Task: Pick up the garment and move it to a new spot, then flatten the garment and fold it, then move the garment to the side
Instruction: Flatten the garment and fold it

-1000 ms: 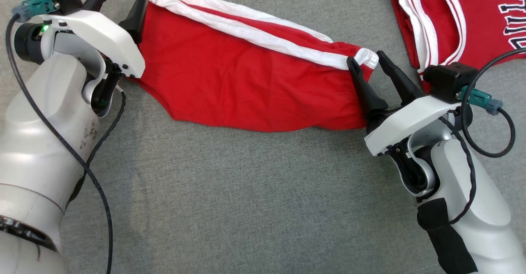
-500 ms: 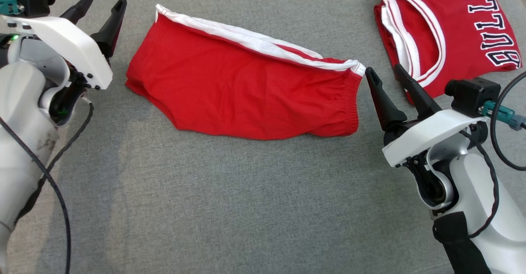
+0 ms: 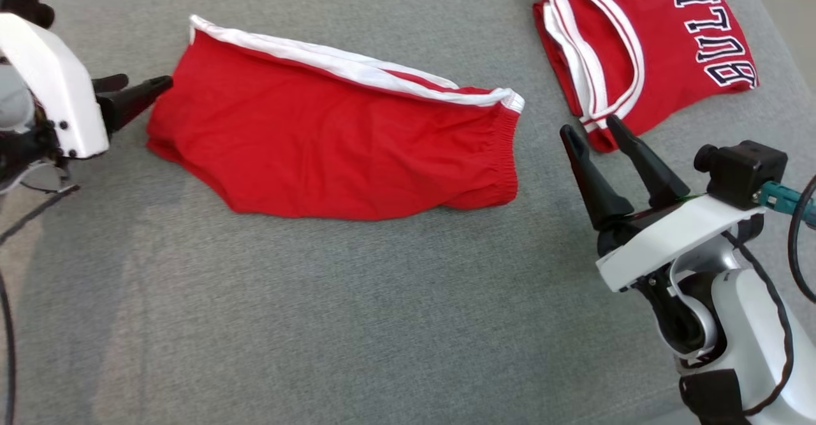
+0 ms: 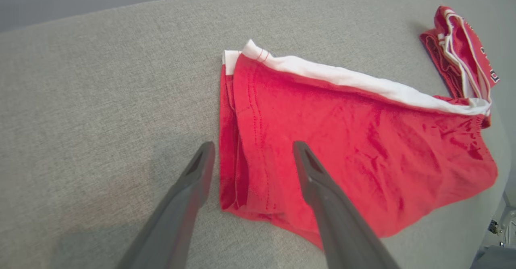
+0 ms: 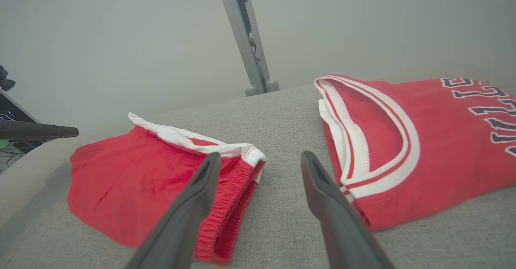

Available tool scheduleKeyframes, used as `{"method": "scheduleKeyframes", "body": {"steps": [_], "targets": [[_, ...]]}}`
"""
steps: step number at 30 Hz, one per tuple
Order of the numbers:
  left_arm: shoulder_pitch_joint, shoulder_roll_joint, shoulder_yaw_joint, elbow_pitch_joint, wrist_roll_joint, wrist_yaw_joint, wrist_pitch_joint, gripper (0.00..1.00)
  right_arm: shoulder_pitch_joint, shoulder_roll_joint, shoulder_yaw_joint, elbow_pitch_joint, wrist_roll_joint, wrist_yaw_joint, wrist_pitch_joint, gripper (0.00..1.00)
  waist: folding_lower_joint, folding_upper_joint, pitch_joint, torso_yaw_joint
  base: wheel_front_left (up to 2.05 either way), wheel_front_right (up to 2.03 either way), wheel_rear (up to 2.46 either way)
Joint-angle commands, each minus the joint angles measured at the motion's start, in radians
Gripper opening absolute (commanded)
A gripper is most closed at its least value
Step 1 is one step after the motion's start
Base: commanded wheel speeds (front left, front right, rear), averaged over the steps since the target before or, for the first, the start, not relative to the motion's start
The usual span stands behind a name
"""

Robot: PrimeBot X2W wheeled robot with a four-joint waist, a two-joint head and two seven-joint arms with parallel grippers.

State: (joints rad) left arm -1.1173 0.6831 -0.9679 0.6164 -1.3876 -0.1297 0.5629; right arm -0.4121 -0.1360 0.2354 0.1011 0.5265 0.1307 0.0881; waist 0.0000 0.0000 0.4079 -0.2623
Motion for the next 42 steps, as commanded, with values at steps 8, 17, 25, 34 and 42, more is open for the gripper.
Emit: {"method": "scheduleKeyframes", "body": {"steps": [8, 17, 25, 34, 42], "targets": [[-0.077, 0.043, -0.011, 0.041, -0.023, -0.002, 0.121, 1.0, 0.052, 0.026, 0.0, -0.092, -0.034, 0.0, 0.045, 1.0, 0.0, 0.0, 0.062, -0.077, 0.0, 0.0, 0.0], [-0.097, 0.047, -0.036, 0.114, -0.016, -0.002, 0.176, 1.0, 0.084, 0.058, -0.019, -0.16, -0.068, 0.0, 0.052, 1.0, 0.0, 0.0, 0.091, -0.12, 0.0, 0.0, 0.0], [-0.079, 0.037, -0.048, 0.103, -0.055, -0.002, 0.259, 1.0, 0.107, 0.072, -0.035, -0.17, -0.074, 0.0, 0.051, 1.0, 0.0, 0.0, 0.093, -0.124, 0.0, 0.0, 0.0], [-0.064, 0.041, -0.011, 0.043, -0.129, -0.002, 0.281, 0.0, 0.104, 0.078, -0.041, -0.17, -0.081, 0.0, 0.06, 1.0, 0.0, 0.0, 0.092, -0.112, 0.0, 0.0, 0.0], [-0.042, 0.027, 0.0, 0.031, -0.146, -0.002, 0.263, 0.0, 0.107, 0.079, -0.048, -0.159, -0.088, 0.0, 0.07, 1.0, 0.0, 0.0, 0.055, -0.082, 0.0, 0.0, 0.0]]}}
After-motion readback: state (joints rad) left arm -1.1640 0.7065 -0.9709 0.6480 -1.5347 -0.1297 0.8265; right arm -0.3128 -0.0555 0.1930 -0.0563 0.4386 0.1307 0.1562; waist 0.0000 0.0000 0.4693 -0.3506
